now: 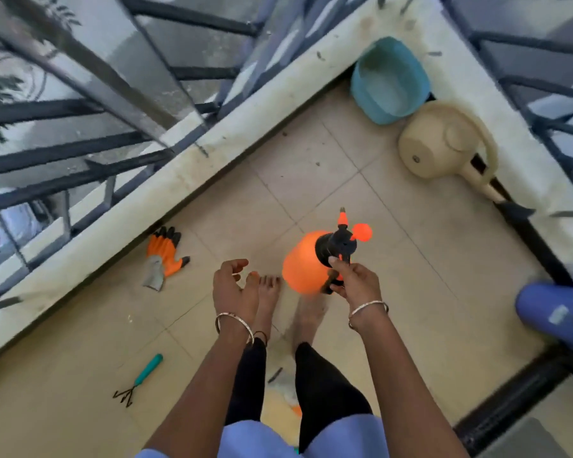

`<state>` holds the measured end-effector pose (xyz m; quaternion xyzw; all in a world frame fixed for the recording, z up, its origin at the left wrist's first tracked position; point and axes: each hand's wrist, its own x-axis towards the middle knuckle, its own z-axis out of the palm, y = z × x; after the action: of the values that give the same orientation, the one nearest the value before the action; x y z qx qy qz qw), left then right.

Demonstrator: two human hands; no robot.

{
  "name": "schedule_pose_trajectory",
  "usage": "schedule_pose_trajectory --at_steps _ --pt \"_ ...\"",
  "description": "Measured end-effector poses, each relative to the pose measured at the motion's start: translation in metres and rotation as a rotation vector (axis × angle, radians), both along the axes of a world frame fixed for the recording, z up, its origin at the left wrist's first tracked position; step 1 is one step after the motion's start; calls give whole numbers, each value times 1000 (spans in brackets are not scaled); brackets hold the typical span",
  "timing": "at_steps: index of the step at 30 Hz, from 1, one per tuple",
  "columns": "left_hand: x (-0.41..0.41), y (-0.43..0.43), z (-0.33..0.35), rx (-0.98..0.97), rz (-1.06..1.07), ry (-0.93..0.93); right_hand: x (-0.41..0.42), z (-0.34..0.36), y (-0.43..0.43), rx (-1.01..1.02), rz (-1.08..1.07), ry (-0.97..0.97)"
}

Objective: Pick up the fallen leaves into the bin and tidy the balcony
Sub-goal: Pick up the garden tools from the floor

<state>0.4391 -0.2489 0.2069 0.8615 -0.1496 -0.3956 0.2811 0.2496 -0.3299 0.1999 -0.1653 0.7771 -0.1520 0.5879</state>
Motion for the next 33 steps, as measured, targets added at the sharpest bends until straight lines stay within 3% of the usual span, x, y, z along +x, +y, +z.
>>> schedule_pose_trajectory --at_steps 7,15,26,31,33 --pt "-98 -75 13 -49 -248 56 -106 19 -18 -128 -137 178" --pt "-204 -147 -6 -62 -488 30 -254 -14 -37 -81 -296 373" --pt "-377 -223 -41 -44 -662 60 -449 -78 -92 -16 -507 413" --pt "-424 -260 -52 -68 -715 40 -510 -118 -138 56 -518 371" --pt "-435 -272 -58 -67 -720 32 -523 -129 -156 32 -529 447"
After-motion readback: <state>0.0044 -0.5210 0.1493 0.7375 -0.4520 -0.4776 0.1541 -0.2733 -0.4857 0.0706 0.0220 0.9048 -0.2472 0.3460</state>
